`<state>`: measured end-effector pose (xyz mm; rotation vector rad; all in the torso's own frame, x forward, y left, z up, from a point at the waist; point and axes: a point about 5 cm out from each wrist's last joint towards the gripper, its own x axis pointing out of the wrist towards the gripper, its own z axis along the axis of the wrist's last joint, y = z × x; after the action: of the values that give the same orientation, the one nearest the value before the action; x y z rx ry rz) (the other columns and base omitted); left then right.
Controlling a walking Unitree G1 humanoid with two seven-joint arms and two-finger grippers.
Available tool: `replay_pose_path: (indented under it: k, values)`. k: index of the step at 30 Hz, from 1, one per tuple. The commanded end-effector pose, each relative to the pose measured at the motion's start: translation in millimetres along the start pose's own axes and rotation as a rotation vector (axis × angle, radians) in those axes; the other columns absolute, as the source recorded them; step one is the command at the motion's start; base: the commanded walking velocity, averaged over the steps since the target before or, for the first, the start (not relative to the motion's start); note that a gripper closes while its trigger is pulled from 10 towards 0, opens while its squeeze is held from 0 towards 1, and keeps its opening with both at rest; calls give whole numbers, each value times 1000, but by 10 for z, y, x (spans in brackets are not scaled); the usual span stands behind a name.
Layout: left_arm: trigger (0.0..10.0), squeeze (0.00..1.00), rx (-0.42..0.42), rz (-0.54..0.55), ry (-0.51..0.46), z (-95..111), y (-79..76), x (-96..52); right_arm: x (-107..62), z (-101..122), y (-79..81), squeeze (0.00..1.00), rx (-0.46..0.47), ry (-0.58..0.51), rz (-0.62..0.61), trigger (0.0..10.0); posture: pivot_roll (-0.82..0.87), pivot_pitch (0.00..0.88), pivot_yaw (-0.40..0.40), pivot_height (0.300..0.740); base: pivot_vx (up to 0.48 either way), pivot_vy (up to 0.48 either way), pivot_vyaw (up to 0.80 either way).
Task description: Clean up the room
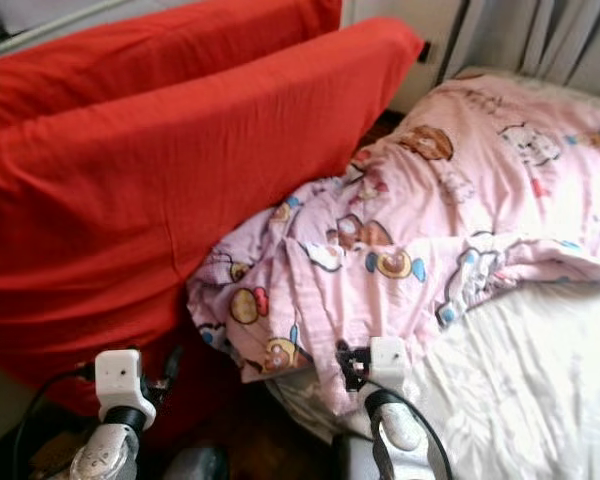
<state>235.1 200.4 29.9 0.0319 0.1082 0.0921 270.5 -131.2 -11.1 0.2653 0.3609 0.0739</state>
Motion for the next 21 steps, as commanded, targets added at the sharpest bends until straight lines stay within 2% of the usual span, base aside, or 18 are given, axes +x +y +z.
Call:
replay_pose_path:
  k: [1,2,3,4,5,7,8,9,10,11,12,17,21]
  values:
    - [10000,0,7,17,25,-45,37,-51,-32,-131,-49,0,79,78,-48,10000,-4,148,24,630,0,0,0]
    - [10000,0,7,20,24,-42,45,-59,-34,-187,-64,0,110,127,-69,10000,-1,156,23,630,0,0,0]
    - [10000,0,7,20,24,-42,45,-59,-34,-187,-64,0,110,127,-69,10000,-1,156,23,630,0,0,0]
    - [10000,0,8,21,25,-43,50,-62,-37,-225,-73,957,122,164,-88,10000,7,164,23,630,0,0,0]
    - [10000,0,8,24,26,-47,58,-74,-43,-273,-97,1000,170,210,-130,10000,18,173,21,630,0,0,0]
    - [10000,0,7,25,26,-48,60,-78,-42,-282,-104,1000,194,220,-142,10000,18,173,21,630,0,0,0]
    - [10000,0,8,28,25,-47,66,-96,-36,-286,-121,925,239,237,-176,10000,34,188,20,630,0,0,0]
    - [10000,0,8,28,25,-47,66,-96,-36,-286,-121,925,239,237,-176,10000,34,188,20,630,0,0,0]
    - [10000,0,9,33,26,-49,75,-123,-28,-283,-123,380,262,241,-199,10000,42,196,19,630,0,0,0]
    - [10000,0,9,34,27,-50,79,-132,-25,-280,-122,380,266,241,-204,10000,42,196,19,630,0,0,0]
    - [10000,0,10,38,29,-54,89,-154,-2,-249,-118,0,272,238,-217,10000,47,203,18,630,0,0,0]
    - [10000,0,15,48,39,-71,121,-212,23,-197,-136,0,310,211,-258,10000,54,216,16,630,0,0,0]
    - [10000,0,16,48,50,-87,118,-305,7,-206,-189,0,406,198,-291,10000,70,238,20,630,0,0,0]
